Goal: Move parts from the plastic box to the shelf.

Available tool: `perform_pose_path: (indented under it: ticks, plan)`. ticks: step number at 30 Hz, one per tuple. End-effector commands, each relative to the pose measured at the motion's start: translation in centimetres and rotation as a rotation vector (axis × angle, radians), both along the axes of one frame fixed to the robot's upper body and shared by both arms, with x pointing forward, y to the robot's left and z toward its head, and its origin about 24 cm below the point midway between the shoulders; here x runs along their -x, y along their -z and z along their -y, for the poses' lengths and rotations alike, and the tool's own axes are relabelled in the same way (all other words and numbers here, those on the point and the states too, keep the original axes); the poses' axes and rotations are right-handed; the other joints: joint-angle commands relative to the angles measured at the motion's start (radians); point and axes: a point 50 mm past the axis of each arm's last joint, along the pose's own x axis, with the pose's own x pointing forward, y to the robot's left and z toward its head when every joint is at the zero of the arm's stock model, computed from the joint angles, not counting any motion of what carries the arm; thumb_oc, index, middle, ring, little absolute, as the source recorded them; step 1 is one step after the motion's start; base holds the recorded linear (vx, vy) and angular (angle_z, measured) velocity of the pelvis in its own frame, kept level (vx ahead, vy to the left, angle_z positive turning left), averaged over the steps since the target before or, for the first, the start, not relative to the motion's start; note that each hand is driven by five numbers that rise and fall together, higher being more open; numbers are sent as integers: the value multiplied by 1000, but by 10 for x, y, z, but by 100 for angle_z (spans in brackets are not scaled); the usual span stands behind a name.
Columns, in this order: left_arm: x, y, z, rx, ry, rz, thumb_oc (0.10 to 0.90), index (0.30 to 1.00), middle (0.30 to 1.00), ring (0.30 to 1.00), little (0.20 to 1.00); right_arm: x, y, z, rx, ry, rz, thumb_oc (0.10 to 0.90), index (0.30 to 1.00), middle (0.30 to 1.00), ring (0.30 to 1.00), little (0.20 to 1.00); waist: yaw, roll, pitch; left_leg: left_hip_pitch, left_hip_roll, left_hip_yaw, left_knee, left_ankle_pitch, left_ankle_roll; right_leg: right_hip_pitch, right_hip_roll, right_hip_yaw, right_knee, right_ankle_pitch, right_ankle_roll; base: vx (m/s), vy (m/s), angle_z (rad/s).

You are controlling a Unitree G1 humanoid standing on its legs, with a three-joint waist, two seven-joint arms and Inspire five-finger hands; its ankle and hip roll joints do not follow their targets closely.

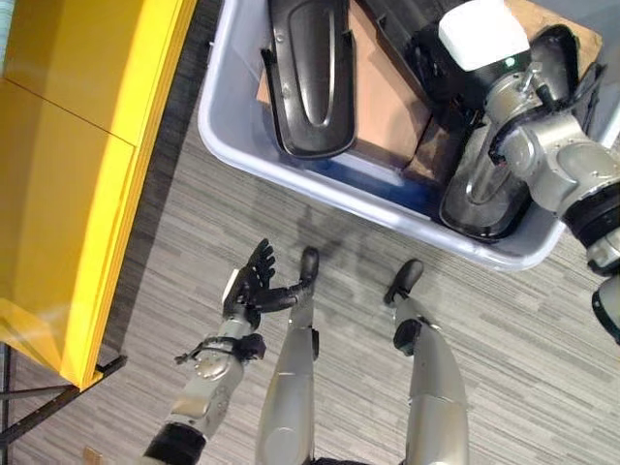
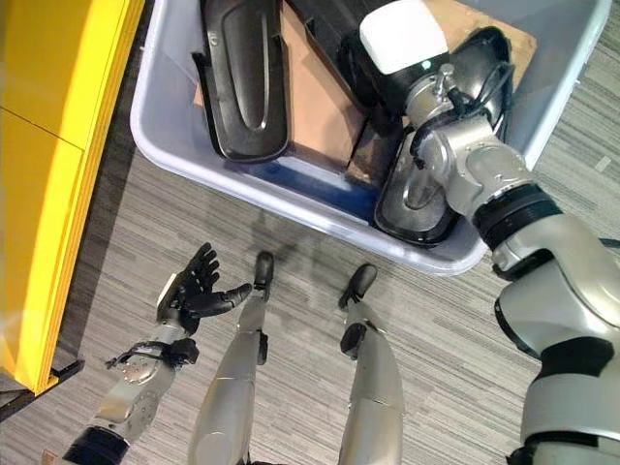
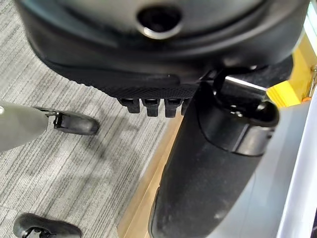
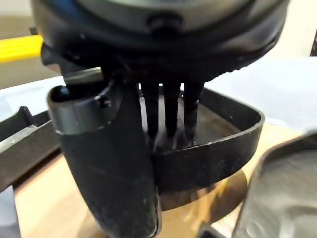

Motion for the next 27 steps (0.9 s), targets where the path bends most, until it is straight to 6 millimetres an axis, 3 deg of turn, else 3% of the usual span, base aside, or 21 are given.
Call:
perform_pose_path:
  ticks: [1,17,21,27]
  plan:
    - [-2,-27,2,3,30,145,900,1000,1000,1000,1000,-8,25,28,93,174,-122,400,300,300,300,300,34,-3,-3,87,32,41,-61,-14,-13,124,-48,55,-102,17,128,0,0,0]
    - [-3,-24,0,-4,19,129,900,1000,1000,1000,1000,-2,27,7,53,52,-108,400,300,300,300,300,26,-28,-3,168,29,37,-70,-25,-14,223,-44,42,-130,24,133,-6,2,1]
    - [-4,-25,-2,-13,18,127,900,1000,1000,1000,1000,3,22,1,34,8,-89,400,300,300,300,300,26,-41,-3,206,28,35,-70,-30,-15,269,-41,39,-143,28,135,-17,-1,1]
    - [-2,-20,-8,-38,13,96,900,1000,1000,1000,1000,29,-2,-15,-77,-193,6,400,300,300,300,300,11,-76,-24,297,25,32,-70,-43,-17,397,-30,29,-200,44,142,-25,-1,4]
